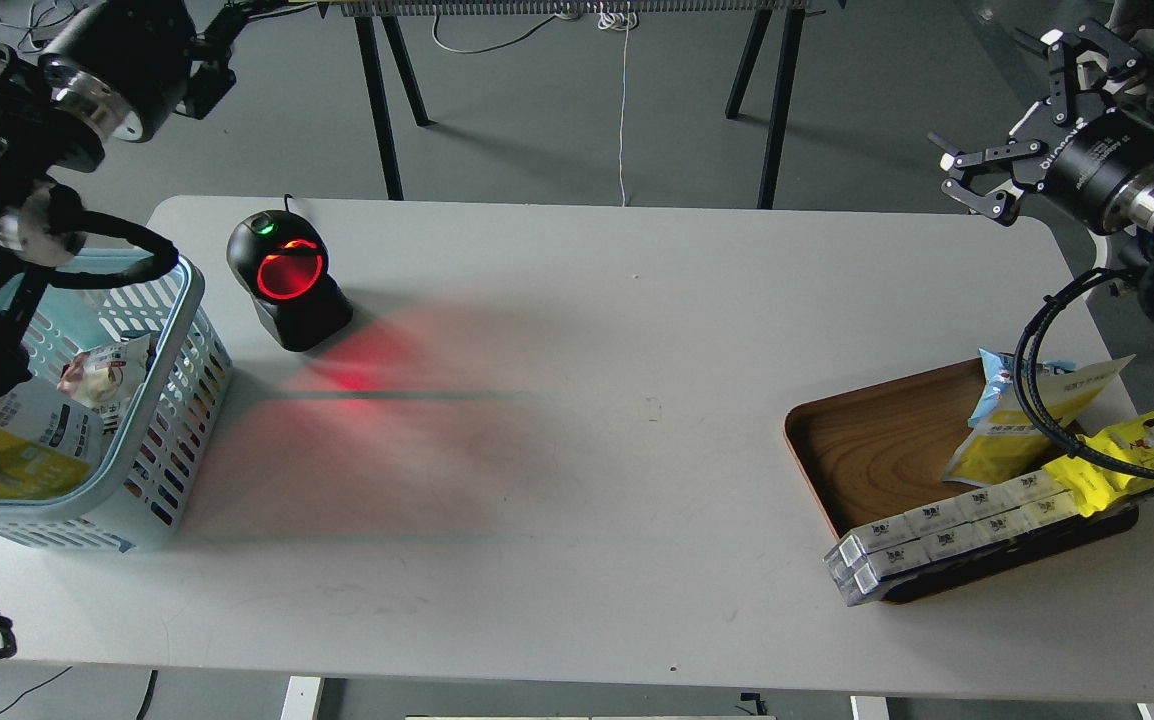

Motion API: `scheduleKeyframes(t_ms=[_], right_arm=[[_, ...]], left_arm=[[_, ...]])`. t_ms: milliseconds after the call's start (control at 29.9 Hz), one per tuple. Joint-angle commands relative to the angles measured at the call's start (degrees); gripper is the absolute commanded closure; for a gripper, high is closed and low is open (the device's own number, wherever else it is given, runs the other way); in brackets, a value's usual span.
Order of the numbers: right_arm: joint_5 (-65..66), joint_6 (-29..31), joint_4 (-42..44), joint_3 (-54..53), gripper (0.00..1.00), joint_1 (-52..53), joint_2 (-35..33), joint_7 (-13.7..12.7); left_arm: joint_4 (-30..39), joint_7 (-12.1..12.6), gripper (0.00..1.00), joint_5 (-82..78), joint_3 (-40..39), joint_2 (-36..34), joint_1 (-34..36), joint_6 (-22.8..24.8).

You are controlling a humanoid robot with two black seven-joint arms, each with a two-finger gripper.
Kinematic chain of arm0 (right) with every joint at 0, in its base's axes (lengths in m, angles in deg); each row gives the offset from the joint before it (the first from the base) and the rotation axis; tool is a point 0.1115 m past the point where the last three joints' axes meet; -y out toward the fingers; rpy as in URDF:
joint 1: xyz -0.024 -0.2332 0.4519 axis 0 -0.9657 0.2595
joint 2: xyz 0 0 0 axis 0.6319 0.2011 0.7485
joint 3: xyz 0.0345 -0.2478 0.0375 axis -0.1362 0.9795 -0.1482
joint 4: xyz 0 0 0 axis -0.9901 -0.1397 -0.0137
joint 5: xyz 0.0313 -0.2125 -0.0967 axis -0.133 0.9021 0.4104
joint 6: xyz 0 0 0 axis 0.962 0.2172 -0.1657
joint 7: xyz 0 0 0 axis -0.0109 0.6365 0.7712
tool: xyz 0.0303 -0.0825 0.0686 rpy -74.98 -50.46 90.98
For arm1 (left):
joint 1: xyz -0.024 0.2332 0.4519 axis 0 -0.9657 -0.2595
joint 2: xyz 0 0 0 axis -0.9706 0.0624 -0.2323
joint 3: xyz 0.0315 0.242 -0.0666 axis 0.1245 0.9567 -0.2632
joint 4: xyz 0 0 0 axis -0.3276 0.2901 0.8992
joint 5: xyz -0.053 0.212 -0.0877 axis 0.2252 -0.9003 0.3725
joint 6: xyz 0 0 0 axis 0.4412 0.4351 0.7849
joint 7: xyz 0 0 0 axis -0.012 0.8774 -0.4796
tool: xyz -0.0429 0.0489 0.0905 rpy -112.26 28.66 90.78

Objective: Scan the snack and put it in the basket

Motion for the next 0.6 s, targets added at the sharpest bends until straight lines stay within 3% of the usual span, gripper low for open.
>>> scheduleKeyframes(t_ms=[0,100,201,301,568], right_arm=[[-0.2,0.2,-1.0,-3.1,0.0,-3.2,0.4,1.0],[-0.1,0.5,-2.0,-4.2,0.0,-5.2,0.7,1.4],[-0.1,0.7,-3.1,-5.2,0.0,-7.1,1.5,1.7],[-0.1,3.0,-3.9,-7.6,0.0,-9.5,1.6,2.3],[0.0,4.3,-3.9,-8.6,0.0,-10.1,4.1,2.4]], left_arm=[[-2.2,0.2,0.02,8.0,0.1,3.6,-0.8,3.8],[-2.0,0.5,0.02,11.8,-0.1,4.3,-3.0,8.3],[-0.8,0.7,0.01,15.3,-0.1,4.3,-3.6,9.7],[0.8,3.6,0.01,18.5,0.0,4.3,-5.0,11.2],[4.6,3.9,0.0,19.2,0.6,4.8,-5.9,9.3]])
